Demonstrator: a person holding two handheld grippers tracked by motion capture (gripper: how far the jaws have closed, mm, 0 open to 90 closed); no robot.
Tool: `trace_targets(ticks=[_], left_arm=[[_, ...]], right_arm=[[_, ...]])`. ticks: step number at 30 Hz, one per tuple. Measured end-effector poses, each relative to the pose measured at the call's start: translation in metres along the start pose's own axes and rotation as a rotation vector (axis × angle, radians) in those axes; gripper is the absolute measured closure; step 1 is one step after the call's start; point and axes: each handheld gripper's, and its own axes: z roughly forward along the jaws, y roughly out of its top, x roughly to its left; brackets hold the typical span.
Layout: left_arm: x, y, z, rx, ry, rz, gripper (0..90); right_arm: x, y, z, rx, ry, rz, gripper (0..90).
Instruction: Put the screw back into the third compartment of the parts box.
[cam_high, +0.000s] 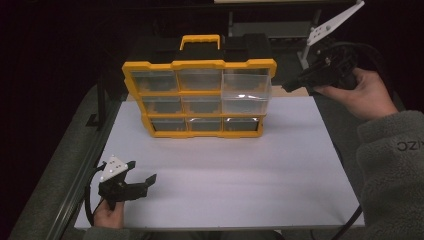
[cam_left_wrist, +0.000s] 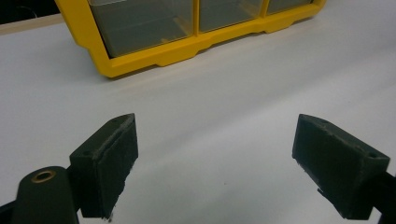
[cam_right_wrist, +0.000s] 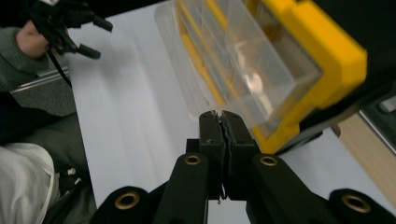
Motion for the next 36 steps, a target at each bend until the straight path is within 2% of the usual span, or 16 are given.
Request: trace_targets(ticks=[6,8,9,15,18,19,22,26,28,31,36], left_arm=[[0.0,0.0,0.0,0.0,0.0,-0.001,13.7],[0.001,0.0,0.0,0.012,0.0,0.013,13.7],[0.0,-0.001,0.0,-0.002,-0.002,-0.001,13.7],[0.0,-0.001,0.0,-0.003,-0.003,-0.001,13.7],[0.001,0.0,-0.001,-0.004,-0.001,-0.001,13.7],[0.001,-0.001,0.0,-0.018,-0.003,-0.001,13.7],[0.0,0.0,-0.001,-0.001,-0.003,-0.002,13.6],[0.001,0.0,-0.001,-0.002,-0.003,0.005,13.7],[0.001,-0.001,0.0,-0.018,-0.005,0.005,13.7],[0.002,-0.001,0.0,-0.013,-0.005,0.0,13.7],[0.002,-0.001,0.0,-0.012,-0.004,0.001,13.6]], right_arm=[[0.004,0.026,0.005,-0.012,0.012,-0.025,87.2],[0.006,0.033,0.011,-0.005,0.016,-0.037,87.2],[0.006,0.036,0.015,-0.002,0.022,-0.039,87.2],[0.005,0.049,0.041,0.025,0.041,-0.058,87.1],[0.003,0.054,0.055,0.045,0.05,-0.055,87.1],[0.002,0.055,0.059,0.052,0.051,-0.054,87.1],[0.0,0.057,0.072,0.08,0.056,-0.046,87.0],[-0.003,0.058,0.087,0.111,0.06,-0.034,86.9],[-0.004,0.058,0.093,0.118,0.066,-0.038,86.9],[-0.005,0.057,0.1,0.136,0.062,-0.039,86.3],[-0.005,0.057,0.099,0.126,0.05,-0.029,79.6]])
